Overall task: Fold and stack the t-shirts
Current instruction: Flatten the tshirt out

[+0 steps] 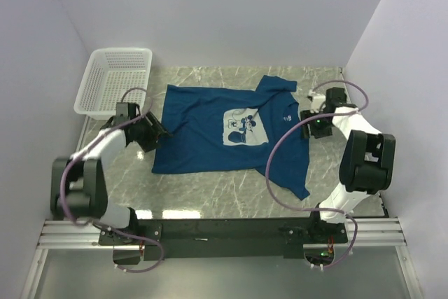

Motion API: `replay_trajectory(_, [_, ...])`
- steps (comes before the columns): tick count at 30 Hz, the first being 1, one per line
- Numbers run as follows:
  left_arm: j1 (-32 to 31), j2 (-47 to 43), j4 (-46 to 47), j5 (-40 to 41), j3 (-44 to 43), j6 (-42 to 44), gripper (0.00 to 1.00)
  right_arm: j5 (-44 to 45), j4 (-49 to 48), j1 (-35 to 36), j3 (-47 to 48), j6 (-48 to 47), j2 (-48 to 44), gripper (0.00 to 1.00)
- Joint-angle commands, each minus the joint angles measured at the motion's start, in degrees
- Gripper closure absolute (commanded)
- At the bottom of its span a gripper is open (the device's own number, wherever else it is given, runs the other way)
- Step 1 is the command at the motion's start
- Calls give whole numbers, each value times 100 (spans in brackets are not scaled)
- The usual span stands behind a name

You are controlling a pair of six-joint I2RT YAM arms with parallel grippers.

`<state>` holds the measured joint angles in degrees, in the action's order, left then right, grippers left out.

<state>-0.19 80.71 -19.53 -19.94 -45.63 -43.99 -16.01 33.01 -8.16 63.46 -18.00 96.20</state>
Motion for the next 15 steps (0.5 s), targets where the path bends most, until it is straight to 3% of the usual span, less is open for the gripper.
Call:
replay_trajectory(1, [142,804,406,404,-770,514,34,-67,-6,-308,307,781,134,32])
replay_trajectory(5, [133,1857,56,903,-1281,724,36,-436,336,-370,325,535,416,32])
replay_trajectory(11, [133,2476,-140,826,-1309,760,54,-921,819,-370,597,332,952,35])
replay_trajectory(13, [133,2459,-95,641,-1169,707,62,-992,960,-370,737,245,1171,43])
replay_trajectory(14, [133,2380,-86,589,-1124,707,77,-1018,1066,-379,773,218,1225,55])
replay_trajectory(15, [133,2336,-86,545,-1072,716,84,-1070,1119,-379,808,140,1243,63])
